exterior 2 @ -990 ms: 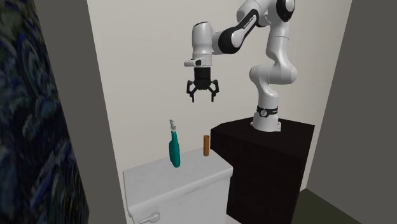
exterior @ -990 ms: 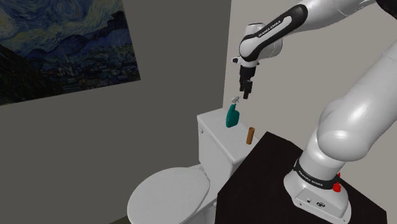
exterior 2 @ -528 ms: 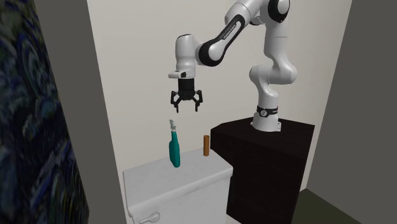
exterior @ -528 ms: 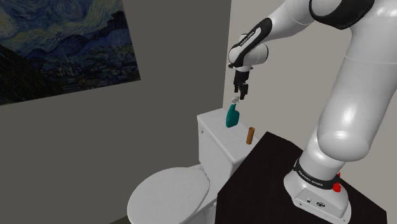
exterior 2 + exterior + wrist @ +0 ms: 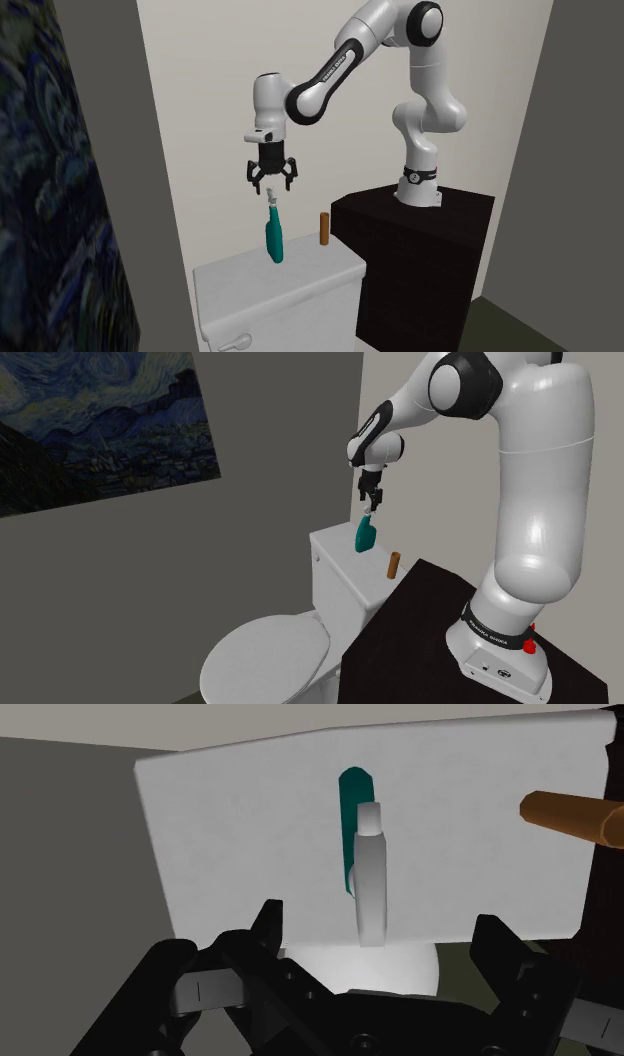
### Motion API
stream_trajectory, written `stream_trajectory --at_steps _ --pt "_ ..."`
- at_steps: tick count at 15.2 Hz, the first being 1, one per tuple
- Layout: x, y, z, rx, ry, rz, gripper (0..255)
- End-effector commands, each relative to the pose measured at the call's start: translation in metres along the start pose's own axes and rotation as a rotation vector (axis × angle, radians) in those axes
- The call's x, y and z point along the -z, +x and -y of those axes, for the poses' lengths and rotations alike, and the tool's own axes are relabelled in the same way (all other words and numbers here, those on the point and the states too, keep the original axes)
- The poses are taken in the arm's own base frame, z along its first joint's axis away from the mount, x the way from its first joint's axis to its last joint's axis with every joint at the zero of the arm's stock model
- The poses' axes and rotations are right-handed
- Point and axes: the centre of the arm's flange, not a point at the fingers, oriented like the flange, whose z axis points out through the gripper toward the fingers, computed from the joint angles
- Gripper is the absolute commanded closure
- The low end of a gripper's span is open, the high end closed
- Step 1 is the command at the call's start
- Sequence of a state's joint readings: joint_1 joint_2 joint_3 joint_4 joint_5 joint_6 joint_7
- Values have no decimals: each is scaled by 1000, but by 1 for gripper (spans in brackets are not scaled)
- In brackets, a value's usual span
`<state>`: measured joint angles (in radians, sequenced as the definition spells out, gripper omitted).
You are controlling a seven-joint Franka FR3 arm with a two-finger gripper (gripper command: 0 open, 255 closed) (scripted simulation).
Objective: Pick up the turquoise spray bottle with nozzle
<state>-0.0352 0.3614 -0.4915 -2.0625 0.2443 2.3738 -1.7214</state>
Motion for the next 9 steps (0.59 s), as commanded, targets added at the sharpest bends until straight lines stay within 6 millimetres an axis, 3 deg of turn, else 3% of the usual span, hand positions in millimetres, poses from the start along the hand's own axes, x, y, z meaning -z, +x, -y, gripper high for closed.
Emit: stream_trajectory --at_steps 1,5,7,8,9 --pt "-10 1 -2 4 0 0 0" --pt "-34 0 -2 4 0 0 0" --pt "-34 0 -2 4 0 0 0" --pt "-34 0 -1 4 0 0 255" --pt "-34 0 -1 4 0 0 255"
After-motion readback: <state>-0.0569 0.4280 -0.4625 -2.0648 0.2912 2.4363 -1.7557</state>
